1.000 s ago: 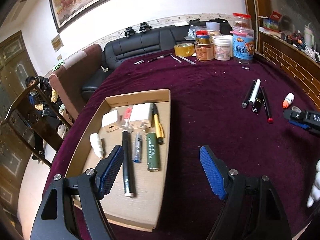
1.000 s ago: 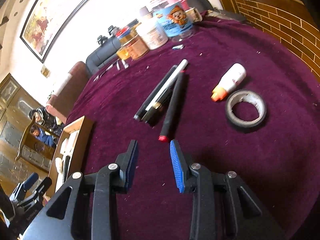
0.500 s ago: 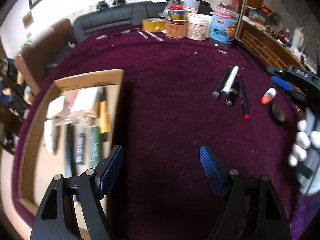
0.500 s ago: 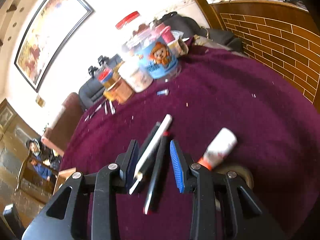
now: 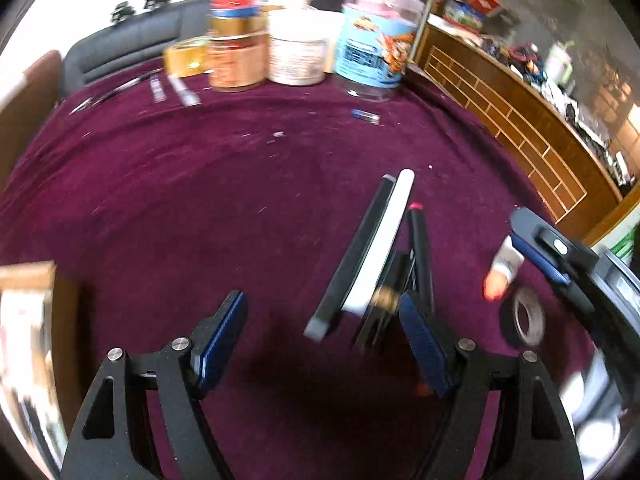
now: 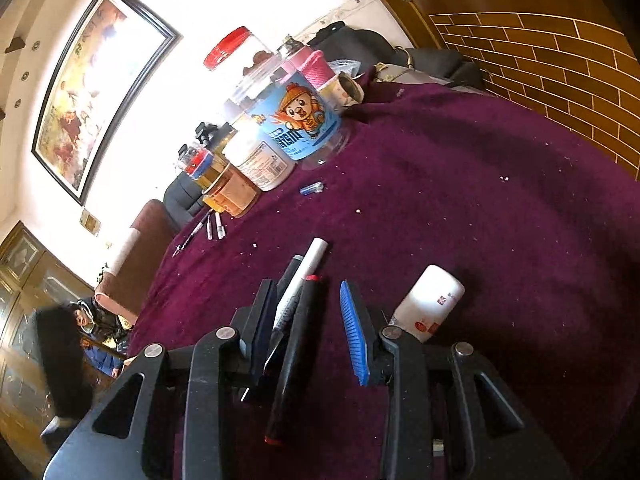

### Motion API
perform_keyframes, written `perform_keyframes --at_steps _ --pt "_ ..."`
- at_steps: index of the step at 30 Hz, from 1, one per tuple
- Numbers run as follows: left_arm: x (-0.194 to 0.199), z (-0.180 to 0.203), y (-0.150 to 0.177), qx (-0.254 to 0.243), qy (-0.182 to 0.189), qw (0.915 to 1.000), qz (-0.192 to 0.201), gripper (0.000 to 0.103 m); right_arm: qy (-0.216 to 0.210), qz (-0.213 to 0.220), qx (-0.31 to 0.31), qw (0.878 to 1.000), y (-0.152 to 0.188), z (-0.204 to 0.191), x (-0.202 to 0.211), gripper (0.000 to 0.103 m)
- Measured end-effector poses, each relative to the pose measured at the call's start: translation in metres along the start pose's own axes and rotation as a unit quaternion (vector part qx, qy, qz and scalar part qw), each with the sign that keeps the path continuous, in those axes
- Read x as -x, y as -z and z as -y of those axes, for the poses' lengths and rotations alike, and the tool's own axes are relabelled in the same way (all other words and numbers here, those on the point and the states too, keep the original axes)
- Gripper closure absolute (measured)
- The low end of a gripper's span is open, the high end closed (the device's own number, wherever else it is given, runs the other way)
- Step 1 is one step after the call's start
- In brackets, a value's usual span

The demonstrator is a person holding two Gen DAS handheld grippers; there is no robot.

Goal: Organize rigid objects
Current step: 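Close the left gripper on the black and white markers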

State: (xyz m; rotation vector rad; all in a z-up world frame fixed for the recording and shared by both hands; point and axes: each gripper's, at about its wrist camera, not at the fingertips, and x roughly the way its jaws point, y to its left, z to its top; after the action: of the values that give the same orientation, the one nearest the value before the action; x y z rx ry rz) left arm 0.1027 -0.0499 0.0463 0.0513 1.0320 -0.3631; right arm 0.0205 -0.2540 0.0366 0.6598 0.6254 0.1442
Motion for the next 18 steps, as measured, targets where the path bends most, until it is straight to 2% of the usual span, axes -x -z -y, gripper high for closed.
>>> perform_keyframes --at_steps 2,5,7,8,9,14,18 --pt "-0.018 0.014 -0.012 -0.028 -0.006 0.9996 -0.008 0.031 -0.006 -0.006 -0.005 1.0 0.0 0.001 -0.003 0.07" --pt "-0.035 0.034 -0.019 -0.076 -0.036 0.9965 -0.006 0.029 -0.009 -0.01 -0.007 1.0 0.001 0.001 -0.003 0.07" --pt "-0.045 0.043 -0.017 -0.098 -0.054 0.9935 -0.019 0.045 -0.009 -0.009 -0.01 1.0 0.001 0.002 -0.003 0.07" --pt "-0.042 0.045 -0.014 -0.096 -0.038 0.9946 -0.007 0.058 -0.007 -0.009 -0.011 1.0 0.001 0.002 -0.003 0.07" --pt "-0.039 0.047 -0.01 -0.099 -0.038 0.9943 -0.006 0.061 -0.006 -0.01 -0.014 1.0 0.001 0.003 -0.003 0.07" --pt "-0.02 0.037 0.019 -0.078 -0.017 0.9968 -0.01 0.062 -0.004 -0.013 -0.017 1.0 0.001 0.005 -0.004 0.07" --pt "0.007 0.027 0.058 -0.072 -0.008 0.9972 -0.017 0.062 -0.001 -0.014 -0.005 1.0 0.003 0.001 -0.004 0.07"
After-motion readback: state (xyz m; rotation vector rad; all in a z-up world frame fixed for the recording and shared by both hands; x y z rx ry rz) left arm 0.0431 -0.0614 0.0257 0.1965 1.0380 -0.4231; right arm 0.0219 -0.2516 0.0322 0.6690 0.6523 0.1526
